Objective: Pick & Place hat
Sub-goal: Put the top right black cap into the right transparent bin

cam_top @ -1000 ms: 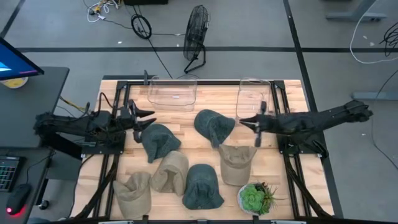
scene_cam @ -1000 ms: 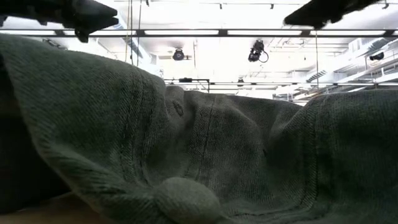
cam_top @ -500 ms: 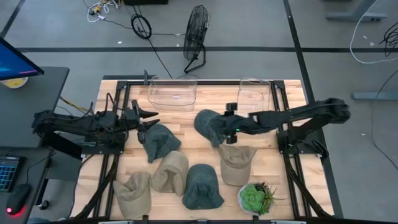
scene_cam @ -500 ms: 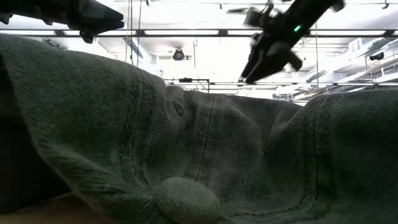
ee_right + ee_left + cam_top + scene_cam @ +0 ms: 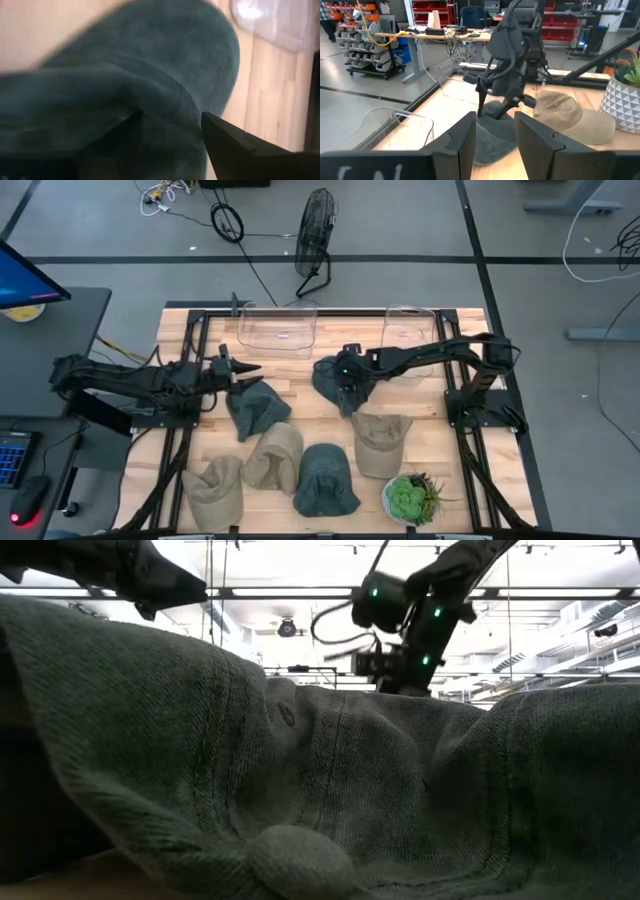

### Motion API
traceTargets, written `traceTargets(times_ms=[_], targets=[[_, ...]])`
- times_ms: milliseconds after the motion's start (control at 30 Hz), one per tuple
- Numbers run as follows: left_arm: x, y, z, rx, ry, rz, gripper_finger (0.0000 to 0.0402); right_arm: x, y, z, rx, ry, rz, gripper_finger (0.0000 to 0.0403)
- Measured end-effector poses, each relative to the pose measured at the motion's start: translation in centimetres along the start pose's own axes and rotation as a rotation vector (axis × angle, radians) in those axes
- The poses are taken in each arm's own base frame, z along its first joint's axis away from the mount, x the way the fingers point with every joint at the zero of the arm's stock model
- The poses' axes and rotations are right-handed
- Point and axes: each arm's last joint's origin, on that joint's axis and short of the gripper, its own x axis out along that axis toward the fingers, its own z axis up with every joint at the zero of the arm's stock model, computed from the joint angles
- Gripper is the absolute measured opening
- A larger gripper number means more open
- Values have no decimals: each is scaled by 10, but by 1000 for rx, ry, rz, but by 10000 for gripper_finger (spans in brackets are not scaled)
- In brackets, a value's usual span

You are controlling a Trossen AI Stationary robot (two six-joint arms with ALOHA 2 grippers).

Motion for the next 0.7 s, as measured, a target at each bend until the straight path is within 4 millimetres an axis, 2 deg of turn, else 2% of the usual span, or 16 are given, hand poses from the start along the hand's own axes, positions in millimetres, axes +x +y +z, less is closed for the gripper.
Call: traceTargets(times_ms=[133,233,333,433,500,567,700], targets=[[3,-1,-3,9,21,2,138,14,-4,1,39,-7,-37,195],[6,-3,-5,18,42,2,138,20,-3,2,78,-14,-37,169],[9,-3,-8,27,62,4,138,21,-2,3,118,-16,-30,115],[11,-4,-10,34,78,4,138,18,0,4,206,-23,-25,39],[12,-5,-11,37,86,5,138,10,2,6,266,-29,-19,14],[14,-5,-12,29,93,6,138,-3,2,10,315,-33,-22,20],[14,-6,-12,0,97,8,138,-53,-4,29,368,-94,-72,15]])
